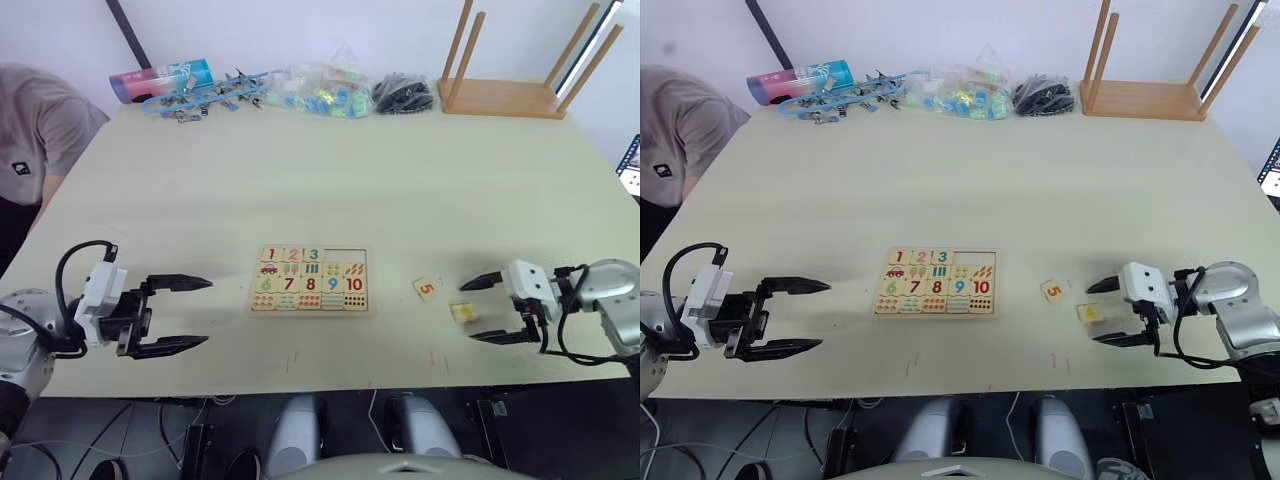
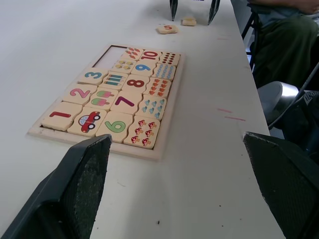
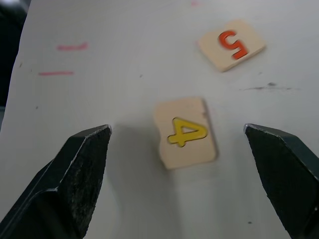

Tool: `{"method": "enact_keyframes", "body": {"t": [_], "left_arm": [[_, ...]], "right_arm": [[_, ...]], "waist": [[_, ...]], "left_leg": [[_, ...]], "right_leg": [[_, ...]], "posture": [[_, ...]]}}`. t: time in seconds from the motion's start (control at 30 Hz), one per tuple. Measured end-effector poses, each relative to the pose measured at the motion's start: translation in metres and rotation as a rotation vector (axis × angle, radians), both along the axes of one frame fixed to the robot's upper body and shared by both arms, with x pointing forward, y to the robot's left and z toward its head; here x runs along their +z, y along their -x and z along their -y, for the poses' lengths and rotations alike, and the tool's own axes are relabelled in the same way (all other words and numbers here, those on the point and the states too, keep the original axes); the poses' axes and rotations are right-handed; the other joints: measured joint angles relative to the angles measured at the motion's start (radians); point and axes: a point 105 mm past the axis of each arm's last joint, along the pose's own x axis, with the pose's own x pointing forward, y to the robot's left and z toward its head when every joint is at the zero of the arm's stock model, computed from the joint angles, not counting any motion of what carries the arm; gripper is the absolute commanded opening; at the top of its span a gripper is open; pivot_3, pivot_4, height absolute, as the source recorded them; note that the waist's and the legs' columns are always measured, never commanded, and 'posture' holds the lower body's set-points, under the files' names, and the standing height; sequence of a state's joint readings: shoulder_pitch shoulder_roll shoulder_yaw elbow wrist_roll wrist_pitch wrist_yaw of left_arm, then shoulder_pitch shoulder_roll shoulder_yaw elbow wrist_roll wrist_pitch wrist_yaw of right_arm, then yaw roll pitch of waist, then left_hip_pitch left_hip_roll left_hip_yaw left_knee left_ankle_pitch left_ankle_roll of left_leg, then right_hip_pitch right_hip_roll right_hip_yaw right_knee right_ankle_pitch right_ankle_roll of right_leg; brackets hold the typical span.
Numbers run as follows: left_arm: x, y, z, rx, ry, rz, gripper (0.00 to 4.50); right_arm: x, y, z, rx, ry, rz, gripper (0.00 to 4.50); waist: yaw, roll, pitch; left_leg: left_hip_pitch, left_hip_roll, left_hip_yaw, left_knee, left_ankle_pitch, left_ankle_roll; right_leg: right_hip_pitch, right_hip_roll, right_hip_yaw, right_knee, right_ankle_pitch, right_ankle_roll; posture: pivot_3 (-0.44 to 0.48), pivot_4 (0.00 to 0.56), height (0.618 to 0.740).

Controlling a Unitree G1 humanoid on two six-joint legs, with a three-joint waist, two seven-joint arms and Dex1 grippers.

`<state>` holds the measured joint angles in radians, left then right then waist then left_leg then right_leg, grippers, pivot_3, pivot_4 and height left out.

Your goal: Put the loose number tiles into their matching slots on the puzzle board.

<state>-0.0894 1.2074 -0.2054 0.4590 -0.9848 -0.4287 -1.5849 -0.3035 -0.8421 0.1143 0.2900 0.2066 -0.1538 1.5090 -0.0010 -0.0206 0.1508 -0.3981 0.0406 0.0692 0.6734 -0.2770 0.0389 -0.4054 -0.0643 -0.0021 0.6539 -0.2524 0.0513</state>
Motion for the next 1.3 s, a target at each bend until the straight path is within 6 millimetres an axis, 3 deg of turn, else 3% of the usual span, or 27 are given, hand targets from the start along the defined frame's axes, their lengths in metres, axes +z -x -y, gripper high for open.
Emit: {"method": "enact_keyframes", "body": {"t": [0.1, 0.17, 0.27, 0.4, 0.8, 1.03, 1.3], "left_arm": [[0.0, 0.0, 0.001, -0.005, 0.001, 0.001, 4.5], [0.0, 0.001, 0.001, -0.005, 0.001, -0.001, 4.5], [-0.001, 0.001, 0.001, -0.005, 0.001, -0.003, 4.5], [-0.001, 0.001, 0.001, -0.006, 0.001, -0.003, 4.5], [0.002, -0.002, 0.002, -0.01, 0.003, 0.009, 4.5], [0.0, -0.003, 0.002, 0.002, 0.014, 0.004, 4.5], [-0.003, -0.005, 0.001, 0.028, 0.048, -0.011, 4.5]], "right_arm": [[-0.001, -0.002, 0.002, 0.015, 0.01, 0.011, 4.47], [-0.002, -0.002, 0.004, 0.019, 0.014, 0.016, 3.95], [-0.003, -0.002, 0.006, 0.029, 0.016, 0.02, 2.89], [-0.003, -0.002, 0.007, 0.032, 0.01, 0.022, 0.91], [0.003, -0.004, -0.005, 0.008, -0.038, 0.002, 0.92], [0.041, -0.019, -0.029, -0.076, -0.006, 0.082, 0.92], [0.074, -0.028, -0.075, -0.122, 0.076, 0.144, 0.92]], "waist": [[0.0, 0.0, 0.0], [0.0, 0.0, 0.0], [0.0, 0.0, 0.0], [-0.001, -0.001, -0.001], [-0.005, 0.0, 0.0], [-0.006, 0.0, 0.0], [-0.007, -0.001, 0.0]], "left_leg": [[0.0, 0.0, 0.0, 0.001, 0.0, 0.0], [0.001, 0.0, 0.001, 0.001, 0.0, 0.0], [0.001, 0.0, 0.001, 0.002, 0.0, 0.0], [0.001, 0.0, 0.001, 0.002, 0.0, 0.0], [0.001, 0.0, 0.001, 0.002, 0.0, 0.0], [0.001, 0.001, 0.001, 0.002, 0.0, 0.0], [-0.002, 0.001, 0.001, 0.002, 0.0, 0.0]], "right_leg": [[0.0, 0.0, 0.0, 0.001, 0.0, 0.0], [0.0, 0.0, 0.0, 0.002, 0.0, 0.0], [0.0, 0.0, 0.001, 0.002, 0.0, 0.0], [0.0, 0.0, 0.001, 0.003, 0.0, 0.0], [0.0, 0.0, 0.001, 0.003, 0.0, 0.0], [-0.001, 0.0, 0.001, 0.004, 0.0, 0.0], [-0.004, -0.001, 0.002, 0.004, 0.0, 0.0]], "posture": [[0.0, 0.15, 0.737], [0.0, 0.15, 0.737], [0.0, 0.15, 0.737], [0.0, 0.15, 0.737], [0.0, 0.15, 0.737], [0.0, 0.15, 0.737], [0.0, 0.15, 0.737]]}}
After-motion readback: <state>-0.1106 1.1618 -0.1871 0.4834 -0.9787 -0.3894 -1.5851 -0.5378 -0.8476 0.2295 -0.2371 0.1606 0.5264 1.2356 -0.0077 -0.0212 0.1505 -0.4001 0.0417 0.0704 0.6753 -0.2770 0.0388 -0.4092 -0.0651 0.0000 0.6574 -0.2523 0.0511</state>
